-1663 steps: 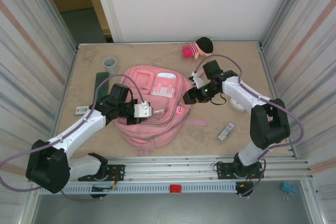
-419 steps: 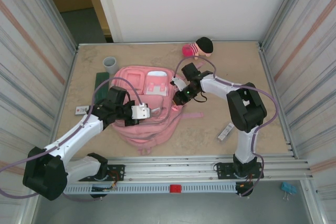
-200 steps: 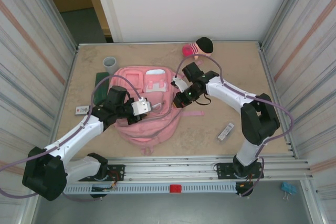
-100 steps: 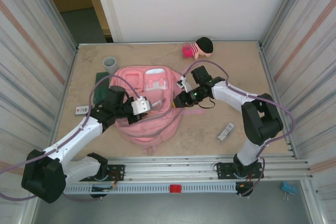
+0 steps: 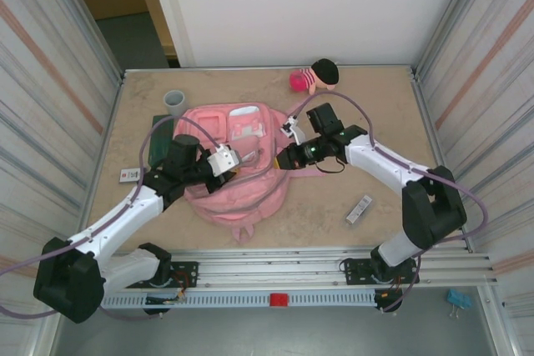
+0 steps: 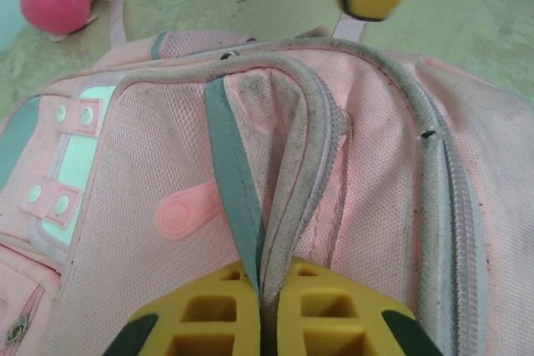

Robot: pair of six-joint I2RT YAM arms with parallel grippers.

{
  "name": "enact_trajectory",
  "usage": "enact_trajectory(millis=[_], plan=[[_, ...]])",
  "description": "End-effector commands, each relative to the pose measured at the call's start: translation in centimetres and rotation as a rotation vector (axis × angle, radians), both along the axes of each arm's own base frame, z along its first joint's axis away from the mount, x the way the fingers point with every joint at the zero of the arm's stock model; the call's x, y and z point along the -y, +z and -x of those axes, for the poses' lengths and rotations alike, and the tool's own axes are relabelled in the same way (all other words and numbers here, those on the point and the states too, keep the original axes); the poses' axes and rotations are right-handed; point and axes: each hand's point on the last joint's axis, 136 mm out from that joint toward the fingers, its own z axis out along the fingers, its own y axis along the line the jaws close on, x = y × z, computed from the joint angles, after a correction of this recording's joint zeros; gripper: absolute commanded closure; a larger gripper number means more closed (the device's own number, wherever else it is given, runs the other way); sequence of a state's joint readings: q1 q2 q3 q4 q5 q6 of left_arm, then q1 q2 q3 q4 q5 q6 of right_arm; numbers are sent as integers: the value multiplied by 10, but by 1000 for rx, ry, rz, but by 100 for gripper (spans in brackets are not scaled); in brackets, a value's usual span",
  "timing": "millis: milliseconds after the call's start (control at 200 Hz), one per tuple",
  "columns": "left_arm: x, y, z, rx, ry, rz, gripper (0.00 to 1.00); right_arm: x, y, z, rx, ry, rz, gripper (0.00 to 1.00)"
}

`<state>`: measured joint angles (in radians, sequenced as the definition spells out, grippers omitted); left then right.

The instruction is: Pack books, pencil case, and school supplies into a backpack

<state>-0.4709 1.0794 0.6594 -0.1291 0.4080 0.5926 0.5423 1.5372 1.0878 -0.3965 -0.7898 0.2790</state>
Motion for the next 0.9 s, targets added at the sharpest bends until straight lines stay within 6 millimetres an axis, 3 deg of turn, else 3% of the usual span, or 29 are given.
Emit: enact_trajectory(millis=[0, 110, 195, 286, 426, 732, 892], plan=[[6, 45, -27, 114, 88, 106, 100, -11, 13, 22, -27, 17, -33, 100], [14, 50, -23, 128, 35, 128, 100, -12, 16, 31, -22, -3, -25, 96], [19, 51, -12, 137, -38, 134, 100, 2, 18, 20, 19, -82, -13, 76], [21, 49, -2, 138, -106, 135, 100, 17, 19, 4, 30, -143, -28, 49], [16, 48, 8, 124, -160, 155, 100, 28, 11, -18, 42, -146, -47, 29], [8, 48, 21, 128, -229, 125, 99, 5, 5, -55, 127, -8, -140, 20], [5, 49, 21, 131, -221, 125, 99, -10, 1, -51, 87, 71, -183, 21]])
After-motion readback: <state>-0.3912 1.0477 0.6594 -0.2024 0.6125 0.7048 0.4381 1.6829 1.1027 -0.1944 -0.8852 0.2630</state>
